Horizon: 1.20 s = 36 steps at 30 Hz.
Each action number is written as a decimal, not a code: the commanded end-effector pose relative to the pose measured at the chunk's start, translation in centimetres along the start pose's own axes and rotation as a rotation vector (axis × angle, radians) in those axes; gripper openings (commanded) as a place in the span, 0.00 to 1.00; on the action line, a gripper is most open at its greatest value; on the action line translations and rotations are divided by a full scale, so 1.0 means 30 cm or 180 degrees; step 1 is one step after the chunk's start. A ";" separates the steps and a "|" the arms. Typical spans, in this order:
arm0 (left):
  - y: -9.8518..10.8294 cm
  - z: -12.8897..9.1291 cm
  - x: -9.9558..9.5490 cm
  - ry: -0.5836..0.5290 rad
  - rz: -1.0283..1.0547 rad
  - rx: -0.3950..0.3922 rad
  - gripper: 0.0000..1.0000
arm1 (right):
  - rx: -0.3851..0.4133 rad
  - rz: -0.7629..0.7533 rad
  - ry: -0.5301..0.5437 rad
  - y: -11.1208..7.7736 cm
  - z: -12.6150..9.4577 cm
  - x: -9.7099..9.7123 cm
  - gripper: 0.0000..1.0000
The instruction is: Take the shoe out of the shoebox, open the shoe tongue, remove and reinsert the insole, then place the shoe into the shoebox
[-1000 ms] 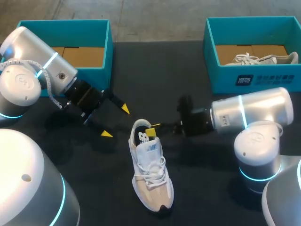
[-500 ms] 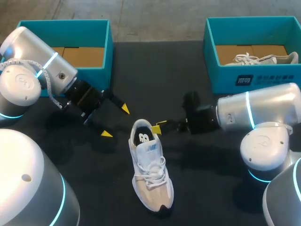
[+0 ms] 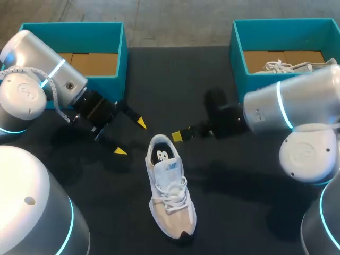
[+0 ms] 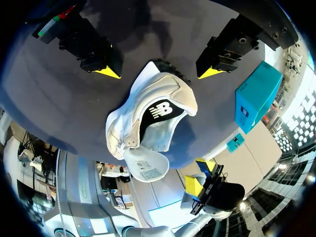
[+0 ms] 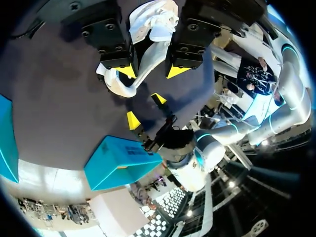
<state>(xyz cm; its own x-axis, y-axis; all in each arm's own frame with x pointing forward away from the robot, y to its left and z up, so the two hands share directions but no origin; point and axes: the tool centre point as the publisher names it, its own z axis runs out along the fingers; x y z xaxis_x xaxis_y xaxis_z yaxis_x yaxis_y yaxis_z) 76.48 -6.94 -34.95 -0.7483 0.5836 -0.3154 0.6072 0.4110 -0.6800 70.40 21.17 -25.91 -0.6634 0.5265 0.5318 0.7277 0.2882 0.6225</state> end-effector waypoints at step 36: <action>0.028 -0.340 0.082 0.0215 -0.0067 -0.0454 1.00 | 0.0442 0.0224 -0.1523 0.005 0.175 0.197 0.00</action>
<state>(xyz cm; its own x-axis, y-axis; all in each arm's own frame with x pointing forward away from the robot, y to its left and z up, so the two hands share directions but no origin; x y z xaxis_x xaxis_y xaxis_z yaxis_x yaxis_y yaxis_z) 77.93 0.84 -30.63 -0.7436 0.6153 -0.2618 0.6285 0.5095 -0.5877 67.67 27.17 -24.98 -0.5458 0.7367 0.3993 0.8064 0.3324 0.4891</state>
